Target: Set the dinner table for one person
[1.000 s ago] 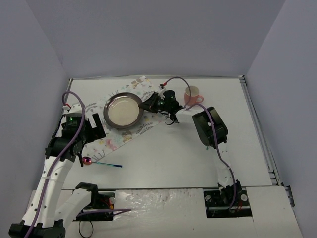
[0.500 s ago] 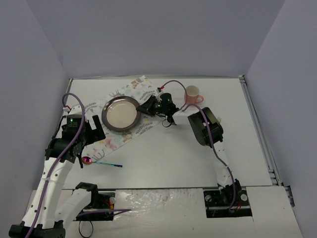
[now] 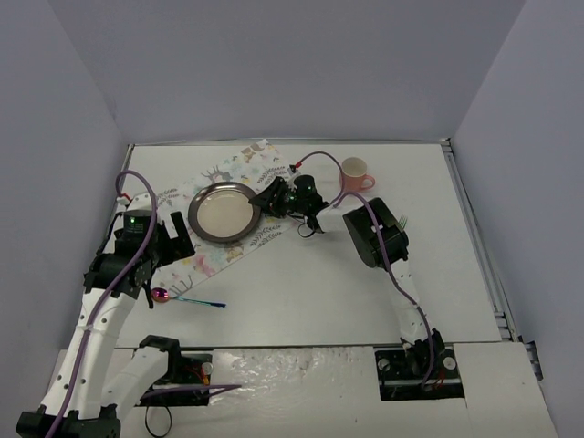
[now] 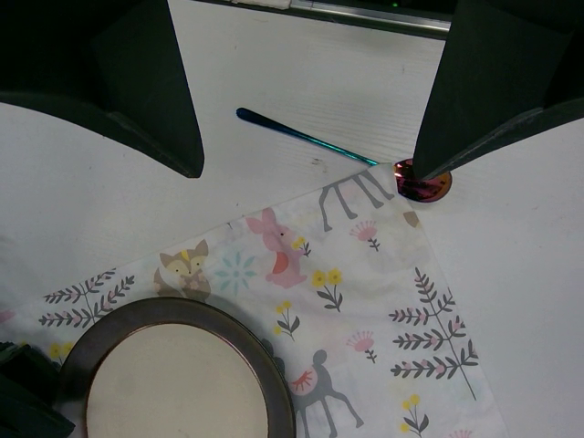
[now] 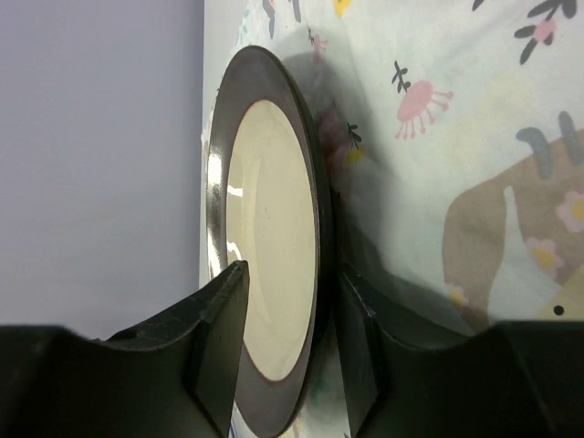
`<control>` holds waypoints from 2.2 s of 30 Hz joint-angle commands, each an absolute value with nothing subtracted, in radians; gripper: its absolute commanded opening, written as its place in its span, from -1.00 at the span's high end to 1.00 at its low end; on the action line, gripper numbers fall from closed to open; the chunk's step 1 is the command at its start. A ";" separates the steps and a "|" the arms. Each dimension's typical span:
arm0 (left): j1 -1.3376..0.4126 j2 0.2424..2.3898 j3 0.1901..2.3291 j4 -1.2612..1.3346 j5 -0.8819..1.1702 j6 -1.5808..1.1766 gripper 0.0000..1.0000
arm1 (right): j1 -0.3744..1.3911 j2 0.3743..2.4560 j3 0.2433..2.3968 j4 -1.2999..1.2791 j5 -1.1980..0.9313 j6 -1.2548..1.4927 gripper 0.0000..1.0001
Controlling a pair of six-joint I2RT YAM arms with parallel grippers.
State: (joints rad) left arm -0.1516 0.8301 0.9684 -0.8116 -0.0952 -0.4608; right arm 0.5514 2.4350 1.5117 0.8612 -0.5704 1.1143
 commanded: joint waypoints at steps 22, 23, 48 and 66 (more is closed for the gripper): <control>-0.155 0.818 0.975 -0.760 -0.111 -0.397 -0.94 | 0.288 1.690 1.255 0.217 -0.141 0.110 -0.67; -0.155 0.813 0.959 -0.743 -0.120 -0.388 -0.94 | 0.258 1.651 1.255 0.207 -0.154 0.049 -0.69; -0.153 0.813 0.816 -0.577 -0.164 -0.319 -0.94 | -0.056 1.881 1.447 -0.073 -0.689 -0.559 -0.64; -0.153 0.821 0.816 -0.587 -0.179 -0.328 -0.94 | 0.028 2.073 1.606 -0.095 -0.648 -0.587 -0.44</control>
State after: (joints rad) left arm -0.1513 0.8238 0.8055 -0.6296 -0.1524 -0.3332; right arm 0.0053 2.0779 1.5417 -0.1067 -0.6507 -0.5659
